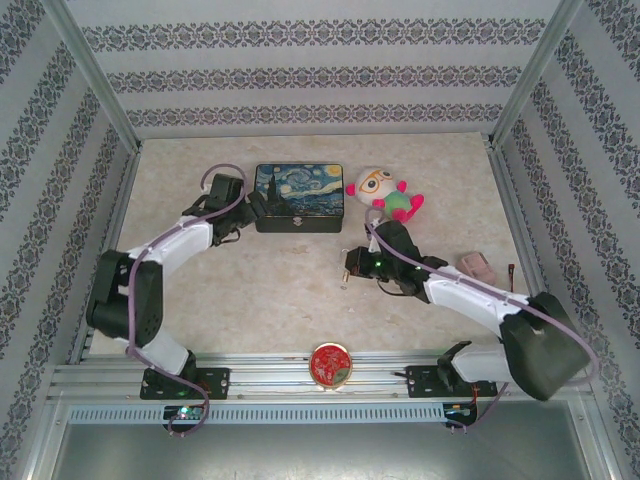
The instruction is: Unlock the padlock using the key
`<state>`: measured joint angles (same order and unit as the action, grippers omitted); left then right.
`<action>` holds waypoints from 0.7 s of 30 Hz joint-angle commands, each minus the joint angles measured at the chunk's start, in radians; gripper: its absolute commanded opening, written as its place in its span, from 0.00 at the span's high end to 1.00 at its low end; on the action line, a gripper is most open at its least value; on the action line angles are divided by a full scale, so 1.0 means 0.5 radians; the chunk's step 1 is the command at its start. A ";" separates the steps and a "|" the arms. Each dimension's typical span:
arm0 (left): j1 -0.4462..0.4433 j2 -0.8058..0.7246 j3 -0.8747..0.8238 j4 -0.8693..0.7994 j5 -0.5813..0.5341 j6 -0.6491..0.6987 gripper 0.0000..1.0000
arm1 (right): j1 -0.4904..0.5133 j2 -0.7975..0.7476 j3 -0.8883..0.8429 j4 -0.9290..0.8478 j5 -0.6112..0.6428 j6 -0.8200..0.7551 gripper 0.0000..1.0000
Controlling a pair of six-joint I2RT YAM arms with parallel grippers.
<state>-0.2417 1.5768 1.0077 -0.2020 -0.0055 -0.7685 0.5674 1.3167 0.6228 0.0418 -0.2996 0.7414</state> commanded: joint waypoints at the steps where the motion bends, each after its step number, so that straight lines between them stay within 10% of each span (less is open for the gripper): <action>1: 0.023 -0.215 -0.119 -0.069 -0.013 -0.051 0.01 | 0.025 0.140 0.126 0.192 -0.298 -0.022 1.00; 12: 0.028 -0.863 -0.575 -0.059 -0.178 -0.198 0.01 | -0.007 0.784 0.411 0.317 -0.789 -0.096 1.00; 21: 0.054 -1.154 -0.678 -0.151 -0.317 -0.203 0.01 | -0.066 0.934 0.428 0.113 -0.575 -0.205 1.00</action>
<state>-0.2329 1.0256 0.6769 -0.2359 -0.1192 -0.8574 0.5449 1.7706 0.8127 0.1551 -0.6361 0.6937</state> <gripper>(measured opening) 0.993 0.056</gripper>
